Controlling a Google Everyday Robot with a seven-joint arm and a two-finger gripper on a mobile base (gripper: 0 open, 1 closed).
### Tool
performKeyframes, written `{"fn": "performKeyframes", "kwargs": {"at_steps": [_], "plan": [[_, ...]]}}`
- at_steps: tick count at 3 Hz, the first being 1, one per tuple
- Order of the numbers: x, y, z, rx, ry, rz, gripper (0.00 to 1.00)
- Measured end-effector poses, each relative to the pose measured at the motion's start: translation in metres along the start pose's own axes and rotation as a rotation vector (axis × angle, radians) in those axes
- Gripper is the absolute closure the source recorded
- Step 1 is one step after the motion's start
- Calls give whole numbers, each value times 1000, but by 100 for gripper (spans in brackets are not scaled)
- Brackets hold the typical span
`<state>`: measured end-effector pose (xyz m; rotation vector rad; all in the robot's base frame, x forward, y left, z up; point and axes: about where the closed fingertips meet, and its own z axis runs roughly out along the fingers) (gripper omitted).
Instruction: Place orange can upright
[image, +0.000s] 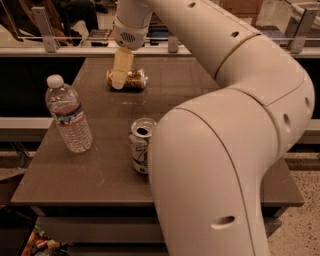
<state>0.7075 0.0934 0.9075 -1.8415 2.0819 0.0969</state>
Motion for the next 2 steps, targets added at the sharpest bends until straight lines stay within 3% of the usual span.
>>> {"fn": "performKeyframes", "kwargs": {"at_steps": [2], "plan": [[15,-18,35,-56,49,52,0]]}}
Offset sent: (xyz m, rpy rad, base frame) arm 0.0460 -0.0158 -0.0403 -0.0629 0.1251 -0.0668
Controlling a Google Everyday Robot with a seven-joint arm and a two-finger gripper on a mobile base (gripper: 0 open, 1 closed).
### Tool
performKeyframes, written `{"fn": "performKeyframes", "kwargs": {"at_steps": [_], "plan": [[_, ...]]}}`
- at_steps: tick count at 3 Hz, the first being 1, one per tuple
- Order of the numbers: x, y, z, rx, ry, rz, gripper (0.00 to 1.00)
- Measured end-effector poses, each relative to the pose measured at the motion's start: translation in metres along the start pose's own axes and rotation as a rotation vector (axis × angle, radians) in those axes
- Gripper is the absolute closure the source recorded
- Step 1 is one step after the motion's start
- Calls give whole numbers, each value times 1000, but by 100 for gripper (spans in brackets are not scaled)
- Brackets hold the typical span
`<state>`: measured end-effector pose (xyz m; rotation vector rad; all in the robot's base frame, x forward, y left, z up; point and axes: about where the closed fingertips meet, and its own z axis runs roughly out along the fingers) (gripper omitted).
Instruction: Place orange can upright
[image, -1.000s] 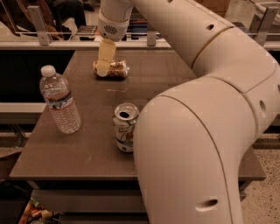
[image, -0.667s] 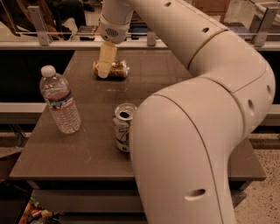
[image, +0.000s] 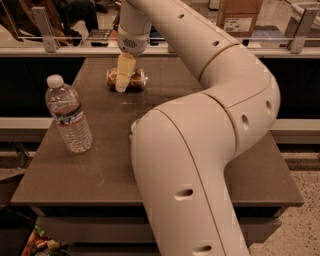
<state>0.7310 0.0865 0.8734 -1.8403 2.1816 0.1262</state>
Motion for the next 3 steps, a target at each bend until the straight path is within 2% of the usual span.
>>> {"fn": "performKeyframes", "kwargs": {"at_steps": [1,2,3], "plan": [[3,-7,18,-25,28,18,0],[-4,-10,31,-47,38,7,17],[-6,-13,34,-36,27,8,39]]}}
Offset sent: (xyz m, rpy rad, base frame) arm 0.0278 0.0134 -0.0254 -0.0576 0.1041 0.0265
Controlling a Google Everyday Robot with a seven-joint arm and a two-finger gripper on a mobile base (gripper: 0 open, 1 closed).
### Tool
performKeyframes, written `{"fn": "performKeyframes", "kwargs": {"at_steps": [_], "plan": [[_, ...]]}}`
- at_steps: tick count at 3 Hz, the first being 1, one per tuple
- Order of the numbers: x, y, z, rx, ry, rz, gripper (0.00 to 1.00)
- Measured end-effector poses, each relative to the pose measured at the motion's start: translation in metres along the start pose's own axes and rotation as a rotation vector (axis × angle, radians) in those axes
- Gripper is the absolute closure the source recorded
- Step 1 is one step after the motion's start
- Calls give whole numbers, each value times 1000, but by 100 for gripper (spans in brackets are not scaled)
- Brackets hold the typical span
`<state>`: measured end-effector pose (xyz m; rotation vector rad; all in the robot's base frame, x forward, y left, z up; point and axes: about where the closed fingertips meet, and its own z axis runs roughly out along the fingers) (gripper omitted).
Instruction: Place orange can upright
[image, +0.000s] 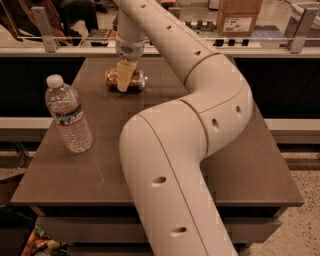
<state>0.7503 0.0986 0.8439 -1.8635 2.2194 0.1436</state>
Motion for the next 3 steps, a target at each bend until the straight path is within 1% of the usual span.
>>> {"fn": "performKeyframes", "kwargs": {"at_steps": [2,3], "plan": [[-5,-4,8,10,-12,-1,86],[-6,-6,10,13,-15,-1,100]]}}
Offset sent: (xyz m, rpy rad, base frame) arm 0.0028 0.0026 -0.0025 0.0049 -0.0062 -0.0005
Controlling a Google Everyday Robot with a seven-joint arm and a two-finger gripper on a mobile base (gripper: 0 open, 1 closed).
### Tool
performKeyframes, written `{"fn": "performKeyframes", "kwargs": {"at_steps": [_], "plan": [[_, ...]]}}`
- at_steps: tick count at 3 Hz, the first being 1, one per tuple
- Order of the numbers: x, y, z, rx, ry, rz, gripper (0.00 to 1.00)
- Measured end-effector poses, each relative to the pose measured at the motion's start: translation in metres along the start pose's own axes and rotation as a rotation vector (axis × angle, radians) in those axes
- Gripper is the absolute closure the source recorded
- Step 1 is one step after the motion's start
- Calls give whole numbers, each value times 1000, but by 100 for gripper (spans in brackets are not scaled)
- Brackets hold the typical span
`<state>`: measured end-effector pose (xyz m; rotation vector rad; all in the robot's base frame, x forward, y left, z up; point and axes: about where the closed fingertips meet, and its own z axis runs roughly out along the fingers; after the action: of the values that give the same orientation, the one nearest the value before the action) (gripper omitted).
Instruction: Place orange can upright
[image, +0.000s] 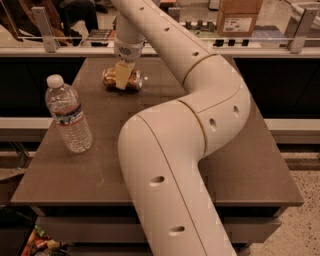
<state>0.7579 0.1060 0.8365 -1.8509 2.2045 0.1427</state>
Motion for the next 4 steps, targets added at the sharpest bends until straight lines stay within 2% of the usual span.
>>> {"fn": "performKeyframes", "kwargs": {"at_steps": [1,2,3,4], "plan": [[0,0,-1,0,0,0,100],[1,7,-14,20,-4,27,100],[7,23,-33,39,-24,50,100],[15,37,-50,55,-86,52,100]]}}
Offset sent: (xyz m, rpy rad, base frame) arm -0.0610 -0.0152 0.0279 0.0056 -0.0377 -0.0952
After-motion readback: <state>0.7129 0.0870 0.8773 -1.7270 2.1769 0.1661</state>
